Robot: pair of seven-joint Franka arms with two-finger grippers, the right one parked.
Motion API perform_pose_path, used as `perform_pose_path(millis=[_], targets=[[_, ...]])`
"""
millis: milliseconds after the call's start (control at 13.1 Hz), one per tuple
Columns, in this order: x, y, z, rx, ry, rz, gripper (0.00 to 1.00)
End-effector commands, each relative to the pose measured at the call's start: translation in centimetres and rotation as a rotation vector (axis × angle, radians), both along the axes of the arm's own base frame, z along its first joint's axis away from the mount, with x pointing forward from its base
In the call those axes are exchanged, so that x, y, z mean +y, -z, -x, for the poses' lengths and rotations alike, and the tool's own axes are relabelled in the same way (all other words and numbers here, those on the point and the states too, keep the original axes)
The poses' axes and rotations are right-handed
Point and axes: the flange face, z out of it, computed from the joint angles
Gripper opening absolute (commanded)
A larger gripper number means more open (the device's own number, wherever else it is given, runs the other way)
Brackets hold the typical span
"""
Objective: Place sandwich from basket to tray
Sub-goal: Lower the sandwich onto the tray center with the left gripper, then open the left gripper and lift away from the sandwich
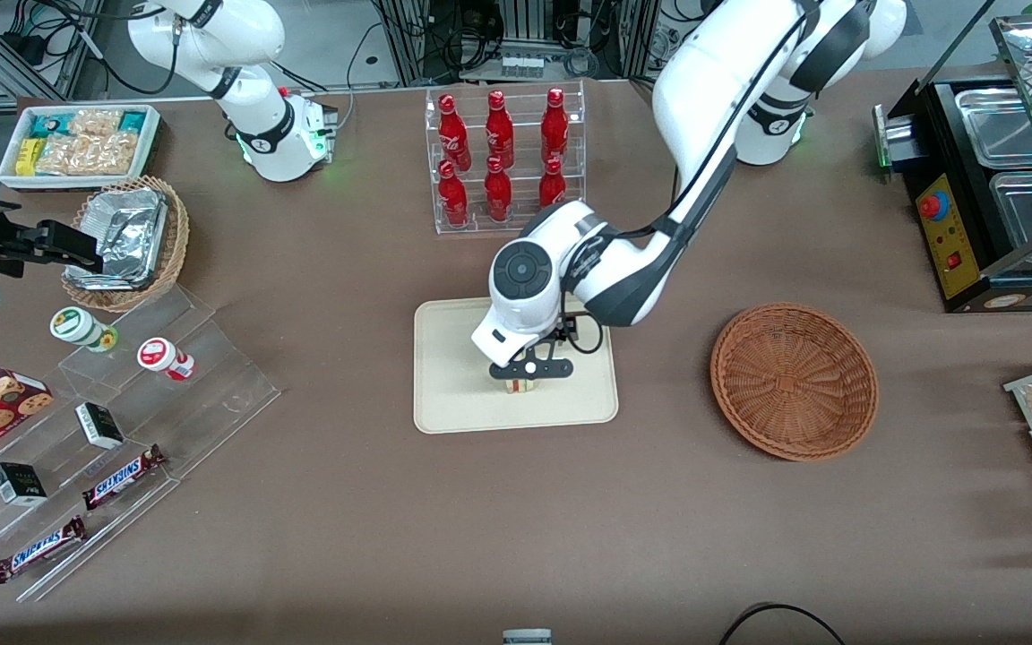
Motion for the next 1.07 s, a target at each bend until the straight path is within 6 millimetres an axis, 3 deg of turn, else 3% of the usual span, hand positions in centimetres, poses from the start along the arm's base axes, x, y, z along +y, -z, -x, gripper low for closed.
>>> perform_pose_path(millis=[0, 153, 535, 994], targets=[[2.8, -5.9, -0.6, -0.022, -0.040, -0.028, 1.00], [7.5, -9.4, -2.2, -0.024, -0.081, -0.054, 1.00], [18.2, -16.8, -1.1, -0.063, -0.048, -0.071, 1.00], [27.8, -23.0, -0.7, -0.040, 0.003, -0.081, 1.00]])
